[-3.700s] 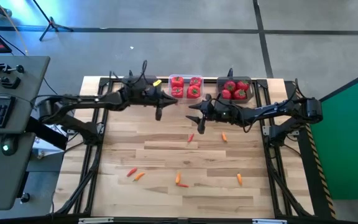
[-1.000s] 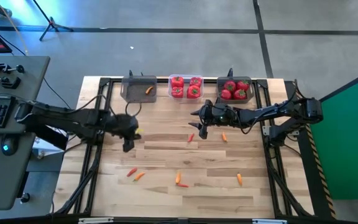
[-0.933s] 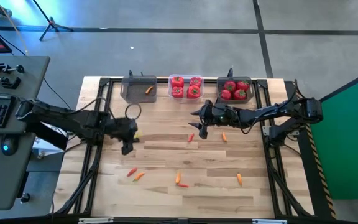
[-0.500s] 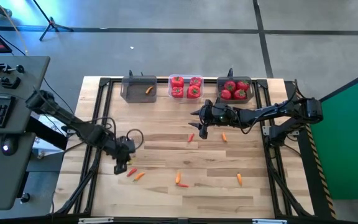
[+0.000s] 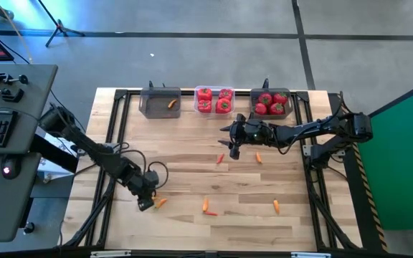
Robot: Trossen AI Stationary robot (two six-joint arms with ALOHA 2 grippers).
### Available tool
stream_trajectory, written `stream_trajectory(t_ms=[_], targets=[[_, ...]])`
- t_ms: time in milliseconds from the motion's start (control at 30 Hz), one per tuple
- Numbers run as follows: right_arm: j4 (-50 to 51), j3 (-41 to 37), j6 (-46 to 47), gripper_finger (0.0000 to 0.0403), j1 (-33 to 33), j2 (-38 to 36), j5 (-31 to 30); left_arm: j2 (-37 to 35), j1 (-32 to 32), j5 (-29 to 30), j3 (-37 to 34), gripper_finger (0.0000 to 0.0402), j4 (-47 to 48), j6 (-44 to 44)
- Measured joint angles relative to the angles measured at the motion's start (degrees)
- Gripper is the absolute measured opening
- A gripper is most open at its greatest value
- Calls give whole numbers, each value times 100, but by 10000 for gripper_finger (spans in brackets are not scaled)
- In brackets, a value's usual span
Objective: Sort produce into baskets
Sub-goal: Put the orange chili pepper into the left black bin
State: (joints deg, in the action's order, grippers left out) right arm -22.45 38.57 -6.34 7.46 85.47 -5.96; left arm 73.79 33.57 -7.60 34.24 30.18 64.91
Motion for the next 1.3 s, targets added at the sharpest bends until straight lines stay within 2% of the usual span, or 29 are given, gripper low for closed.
stream_trajectory(t_ms=[167,400,733,833,1033,1300], targets=[[2,0,-14,223,4,0,-4,335,-14,217,0,156,-17,327],[-1,-1,-65,223,4,0,-5,362,-14,293,0,140,-88,630],[1,-2,-136,223,4,0,-6,669,-14,421,11,111,-286,594],[2,-2,-165,223,4,0,-6,813,-16,449,183,111,-62,433],[2,-2,-165,224,4,0,-6,926,-76,986,769,104,1055,-83],[2,-2,-165,224,4,0,-6,892,-710,1091,791,33,1436,-927]])
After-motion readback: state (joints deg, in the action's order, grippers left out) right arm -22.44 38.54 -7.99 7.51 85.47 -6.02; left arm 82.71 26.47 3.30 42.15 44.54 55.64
